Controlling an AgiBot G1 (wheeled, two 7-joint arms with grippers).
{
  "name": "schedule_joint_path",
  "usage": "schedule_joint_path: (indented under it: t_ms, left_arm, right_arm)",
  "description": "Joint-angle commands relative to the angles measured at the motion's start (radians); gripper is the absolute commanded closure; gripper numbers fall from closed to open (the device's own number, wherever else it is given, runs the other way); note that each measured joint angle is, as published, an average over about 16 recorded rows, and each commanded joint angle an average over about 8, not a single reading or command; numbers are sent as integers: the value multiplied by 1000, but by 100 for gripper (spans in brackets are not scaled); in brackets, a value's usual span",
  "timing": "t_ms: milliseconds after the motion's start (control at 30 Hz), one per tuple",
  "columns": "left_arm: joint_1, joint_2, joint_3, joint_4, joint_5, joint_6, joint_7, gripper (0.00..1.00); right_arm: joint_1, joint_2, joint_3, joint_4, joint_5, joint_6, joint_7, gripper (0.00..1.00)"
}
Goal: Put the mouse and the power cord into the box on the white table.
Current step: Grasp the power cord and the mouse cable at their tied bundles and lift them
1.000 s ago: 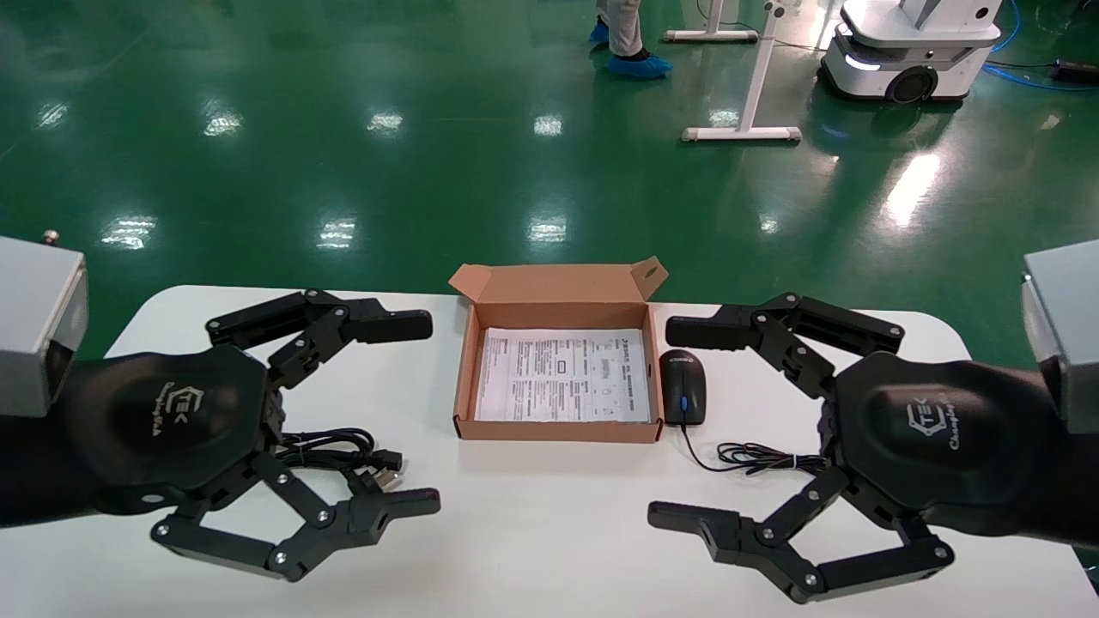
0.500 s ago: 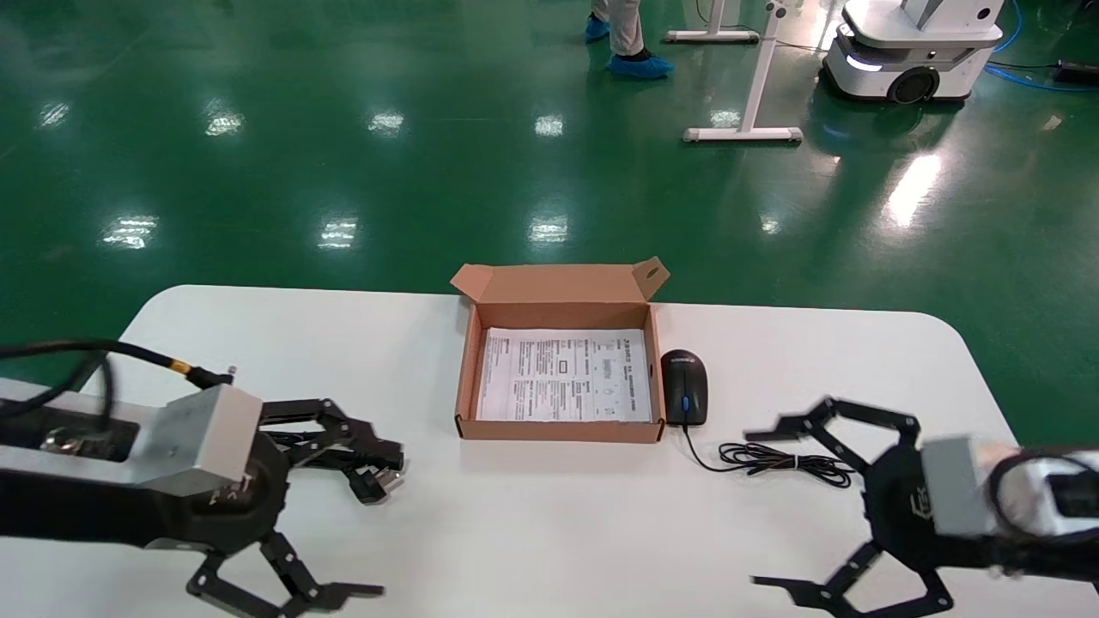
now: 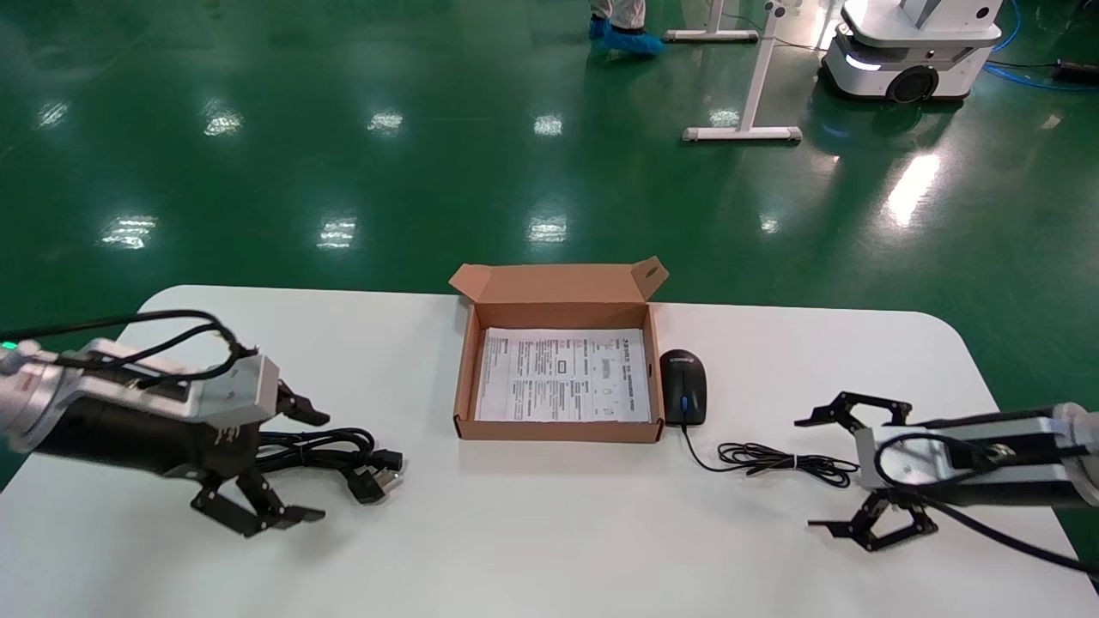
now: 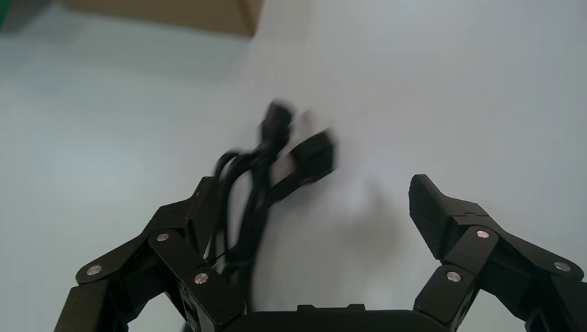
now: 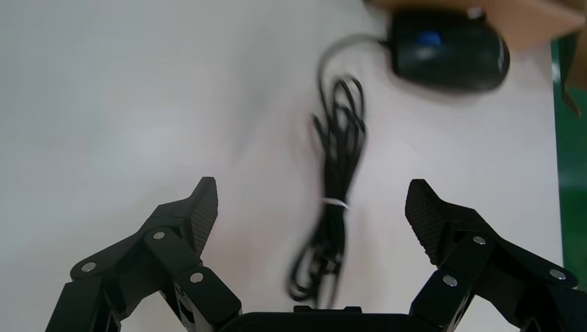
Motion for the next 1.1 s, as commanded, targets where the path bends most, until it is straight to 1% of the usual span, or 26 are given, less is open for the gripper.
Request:
schedule_joint_path:
  t_ms: [33,267,467,500,533,733,767,800,1100]
  left_arm:
    - [-29,36,20,83,40,-11,39,0]
    - [-83,125,51,307,111,-77,147,0]
    - [-91,166,56,436,123,-110,212,1]
    - [-90,169,56,452,122,-114,222,9]
    - [-90,173,55,467,122,-117,232,22]
    - [-94,186,55,529,122,-128,273,96]
    - [-95,188,55,535,122,-129,276,100]
    - [-96,189,55,539,122,-130,277,100]
    - [-97,188,54,534,121,-130,276,100]
  right_arm:
    - [32,-34,-14,-72,-35,24,-43,0]
    - [104,-104,-30,-270,-72,70,-135,0]
    - [135,-139,-24,-397,-66,88,-158,0]
    - [139,-142,-22,-415,-63,90,-157,8]
    - [141,-145,-20,-431,-60,91,-156,18]
    - [151,-155,-10,-506,-48,98,-142,93]
    - [152,-155,-10,-513,-47,99,-140,98]
    - [152,-156,-9,-518,-47,99,-139,100]
    - [150,-154,-8,-514,-45,98,-139,100]
